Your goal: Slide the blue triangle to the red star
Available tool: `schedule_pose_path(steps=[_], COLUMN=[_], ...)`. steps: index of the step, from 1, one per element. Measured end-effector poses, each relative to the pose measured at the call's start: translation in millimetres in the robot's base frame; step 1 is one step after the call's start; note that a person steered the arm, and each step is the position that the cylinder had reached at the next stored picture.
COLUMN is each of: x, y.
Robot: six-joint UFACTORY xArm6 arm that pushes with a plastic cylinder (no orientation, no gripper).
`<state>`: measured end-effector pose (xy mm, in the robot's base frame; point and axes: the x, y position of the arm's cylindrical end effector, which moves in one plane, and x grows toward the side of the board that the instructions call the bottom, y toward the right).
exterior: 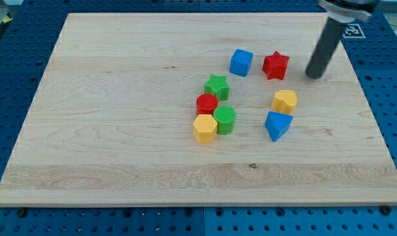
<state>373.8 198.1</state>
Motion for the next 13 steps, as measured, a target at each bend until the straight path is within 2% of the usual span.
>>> schedule_pose_path(steps=[1, 2, 3, 4, 5, 6, 8, 10, 11, 12, 13], x=[-17.1, -18.8, -4.0, 64.4, 129.4, 157.7, 151.9, 74.9, 67.8, 87.8, 83.9], y=[-45.4, -57.5, 11.2, 51.5, 44.7, 0.5, -88.4, -90.4, -97.5, -104.0, -99.4])
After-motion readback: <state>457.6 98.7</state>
